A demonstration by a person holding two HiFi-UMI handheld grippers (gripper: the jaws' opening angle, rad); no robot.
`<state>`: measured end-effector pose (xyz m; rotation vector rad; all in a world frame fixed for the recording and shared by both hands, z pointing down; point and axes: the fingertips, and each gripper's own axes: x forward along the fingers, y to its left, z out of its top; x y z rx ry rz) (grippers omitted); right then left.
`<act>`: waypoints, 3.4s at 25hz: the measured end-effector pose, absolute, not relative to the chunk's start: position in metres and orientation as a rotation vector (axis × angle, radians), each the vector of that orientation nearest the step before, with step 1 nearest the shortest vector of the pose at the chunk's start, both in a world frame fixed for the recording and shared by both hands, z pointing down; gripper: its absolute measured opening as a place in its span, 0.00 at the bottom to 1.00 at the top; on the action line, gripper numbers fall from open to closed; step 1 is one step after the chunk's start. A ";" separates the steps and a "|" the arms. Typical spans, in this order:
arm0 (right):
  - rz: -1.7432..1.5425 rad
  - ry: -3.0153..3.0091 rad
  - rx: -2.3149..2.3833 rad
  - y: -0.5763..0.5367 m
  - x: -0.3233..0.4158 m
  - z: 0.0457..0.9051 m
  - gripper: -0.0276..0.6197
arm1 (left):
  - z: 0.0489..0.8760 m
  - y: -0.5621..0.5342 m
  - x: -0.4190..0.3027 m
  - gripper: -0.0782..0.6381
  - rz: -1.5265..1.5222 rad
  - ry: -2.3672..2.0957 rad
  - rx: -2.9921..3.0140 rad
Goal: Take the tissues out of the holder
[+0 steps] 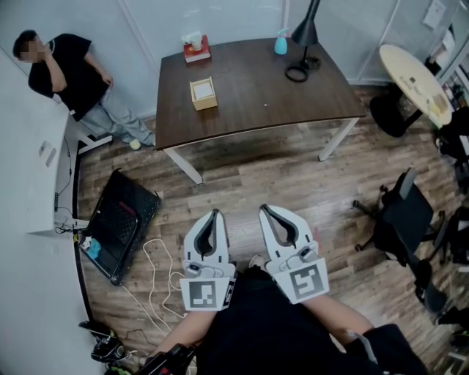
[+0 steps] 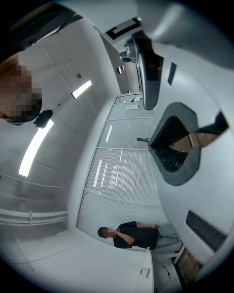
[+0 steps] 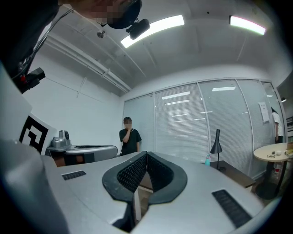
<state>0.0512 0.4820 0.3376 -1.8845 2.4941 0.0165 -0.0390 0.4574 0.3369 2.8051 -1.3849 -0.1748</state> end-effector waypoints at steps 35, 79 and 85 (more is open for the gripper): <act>0.051 2.502 -1.816 0.455 0.052 0.343 0.06 | 0.319 0.456 -0.044 0.11 -0.062 -1.466 2.875; 0.115 2.559 -1.964 0.251 0.065 0.362 0.06 | 0.349 0.244 -0.017 0.11 -0.087 -1.331 2.889; 0.086 2.571 -1.956 0.202 0.050 0.357 0.06 | 0.353 0.191 -0.031 0.11 -0.106 -1.325 2.834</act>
